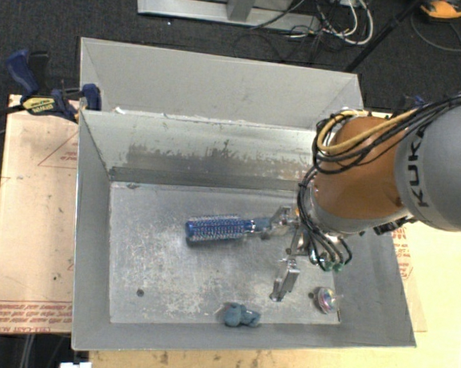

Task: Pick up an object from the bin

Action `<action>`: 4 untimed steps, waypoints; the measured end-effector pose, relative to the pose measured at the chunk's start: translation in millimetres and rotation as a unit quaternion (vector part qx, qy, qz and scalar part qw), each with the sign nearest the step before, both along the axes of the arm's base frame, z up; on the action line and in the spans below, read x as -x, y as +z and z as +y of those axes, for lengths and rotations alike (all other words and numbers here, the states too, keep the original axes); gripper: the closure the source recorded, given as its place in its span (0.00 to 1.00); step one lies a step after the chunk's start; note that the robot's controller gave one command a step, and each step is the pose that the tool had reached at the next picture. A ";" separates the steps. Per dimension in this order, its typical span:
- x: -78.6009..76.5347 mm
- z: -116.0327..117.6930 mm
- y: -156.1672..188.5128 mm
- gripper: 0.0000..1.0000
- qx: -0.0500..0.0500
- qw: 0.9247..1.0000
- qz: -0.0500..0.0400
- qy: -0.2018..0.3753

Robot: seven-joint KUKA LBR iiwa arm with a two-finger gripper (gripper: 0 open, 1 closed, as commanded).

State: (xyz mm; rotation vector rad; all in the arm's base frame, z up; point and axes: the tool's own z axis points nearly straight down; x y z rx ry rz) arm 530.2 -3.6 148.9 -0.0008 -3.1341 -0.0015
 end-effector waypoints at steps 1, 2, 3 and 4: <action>36.3 47.3 -71.0 0.00 -0.001 0.998 -0.007 -0.055; 41.7 83.9 -72.5 0.00 0.000 0.999 -0.016 -0.045; 35.8 -5.9 -74.4 0.00 -0.001 0.994 -0.012 -0.109; 42.7 65.2 -72.9 0.00 -0.001 0.996 -0.017 -0.083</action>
Offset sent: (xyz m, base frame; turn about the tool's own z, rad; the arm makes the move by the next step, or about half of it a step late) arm -0.0373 0.0449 -0.0703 0.1103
